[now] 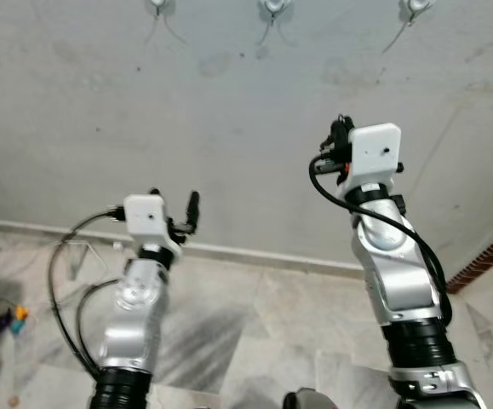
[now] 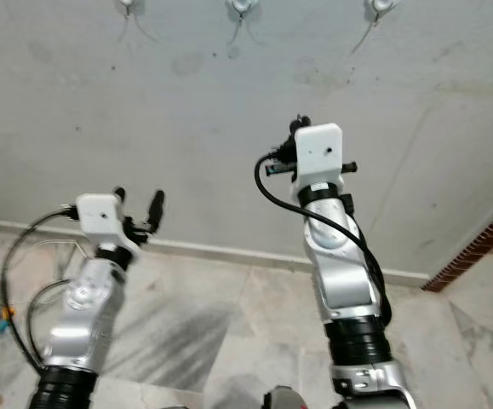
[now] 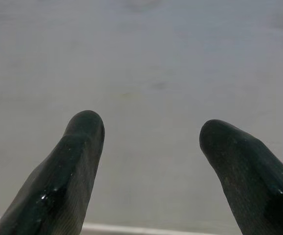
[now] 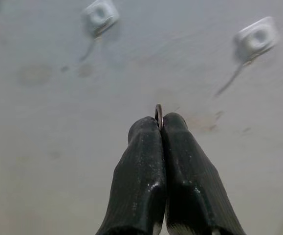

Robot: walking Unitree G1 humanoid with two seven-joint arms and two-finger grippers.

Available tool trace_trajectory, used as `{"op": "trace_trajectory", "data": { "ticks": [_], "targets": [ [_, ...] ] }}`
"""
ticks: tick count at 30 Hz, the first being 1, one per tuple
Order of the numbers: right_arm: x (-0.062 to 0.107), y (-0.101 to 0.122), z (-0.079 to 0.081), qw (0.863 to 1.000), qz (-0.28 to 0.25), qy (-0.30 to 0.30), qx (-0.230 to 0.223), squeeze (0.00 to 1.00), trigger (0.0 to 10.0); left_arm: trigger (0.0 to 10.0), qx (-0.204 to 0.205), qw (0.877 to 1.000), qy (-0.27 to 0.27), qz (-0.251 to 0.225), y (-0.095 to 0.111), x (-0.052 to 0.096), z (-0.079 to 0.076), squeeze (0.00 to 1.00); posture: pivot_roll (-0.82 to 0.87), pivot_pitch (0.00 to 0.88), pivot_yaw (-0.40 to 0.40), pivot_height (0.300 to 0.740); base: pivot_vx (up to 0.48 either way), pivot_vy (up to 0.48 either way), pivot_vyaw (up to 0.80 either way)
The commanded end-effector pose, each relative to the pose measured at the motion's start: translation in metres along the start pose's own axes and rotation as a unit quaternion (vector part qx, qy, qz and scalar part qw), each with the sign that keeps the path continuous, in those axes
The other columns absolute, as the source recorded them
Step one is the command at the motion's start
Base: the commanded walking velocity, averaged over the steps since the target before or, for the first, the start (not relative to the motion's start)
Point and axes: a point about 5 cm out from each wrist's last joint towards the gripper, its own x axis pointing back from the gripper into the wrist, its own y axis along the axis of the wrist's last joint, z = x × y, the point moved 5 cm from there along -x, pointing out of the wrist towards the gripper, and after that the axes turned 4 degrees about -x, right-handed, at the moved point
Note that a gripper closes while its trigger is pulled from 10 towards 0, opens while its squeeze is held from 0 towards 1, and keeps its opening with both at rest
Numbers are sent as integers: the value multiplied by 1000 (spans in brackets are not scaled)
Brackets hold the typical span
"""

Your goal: Hang keys on a hook

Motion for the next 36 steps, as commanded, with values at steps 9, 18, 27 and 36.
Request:
{"op": "trace_trajectory", "data": {
  "ticks": [9,18,27,36],
  "targets": [
    [-1,10,5,1000,-18,6,-3,0,10000,10000,-9,1000,16,-5,3,1,12,0,-23,133,38,740,475,0,0],
    [-2,12,4,1000,-22,7,2,0,10000,10000,-10,1000,14,-4,2,2,12,0,-18,135,39,740,471,0,0],
    [-4,15,0,999,-30,18,-10,0,10000,10000,-7,1000,10,-7,3,5,10,0,-13,136,33,740,160,0,0],
    [-2,12,-10,1000,-24,15,6,0,10000,10000,-33,999,5,0,-2,15,19,0,-4,132,31,740,0,0,0]
  ]
}}
